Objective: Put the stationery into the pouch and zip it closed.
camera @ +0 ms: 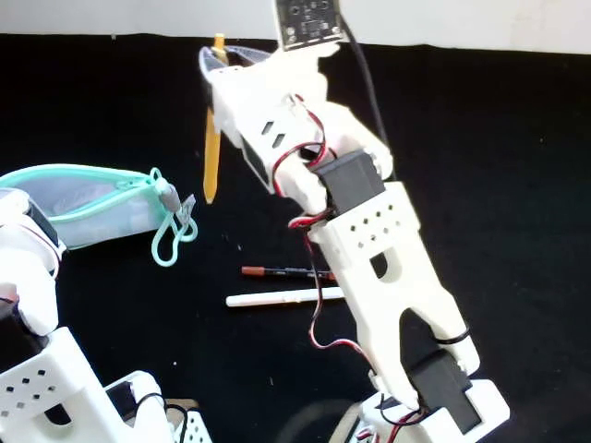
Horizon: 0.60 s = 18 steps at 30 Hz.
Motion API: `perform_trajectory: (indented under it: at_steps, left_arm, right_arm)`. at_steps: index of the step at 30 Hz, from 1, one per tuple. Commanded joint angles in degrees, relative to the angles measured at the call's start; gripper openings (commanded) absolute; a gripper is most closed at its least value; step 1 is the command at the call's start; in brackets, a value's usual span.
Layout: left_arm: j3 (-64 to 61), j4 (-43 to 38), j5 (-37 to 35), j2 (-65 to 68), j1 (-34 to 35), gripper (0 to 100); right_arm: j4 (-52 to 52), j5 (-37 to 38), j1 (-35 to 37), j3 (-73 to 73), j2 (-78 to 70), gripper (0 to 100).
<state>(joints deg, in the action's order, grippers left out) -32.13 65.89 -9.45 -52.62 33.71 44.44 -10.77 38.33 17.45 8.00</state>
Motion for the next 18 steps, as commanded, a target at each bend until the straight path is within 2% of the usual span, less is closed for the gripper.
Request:
perform_trajectory:
  at_steps: [1,10,18]
  left_arm:
    - [-1.98,0.35,-0.53,1.71,-0.40,1]
    - [-1.98,0.35,-0.53,1.89,-0.40,1]
    - [-1.98,0.35,-0.53,2.07,-0.40,1]
  right_arm:
    - [-4.09,2.64,1.71,1.36,2.77,0.6]
    - [-15.43,4.75,4.70,1.89,2.77,0.6]
    - [-15.60,4.48,7.25,9.27,2.33,0.6]
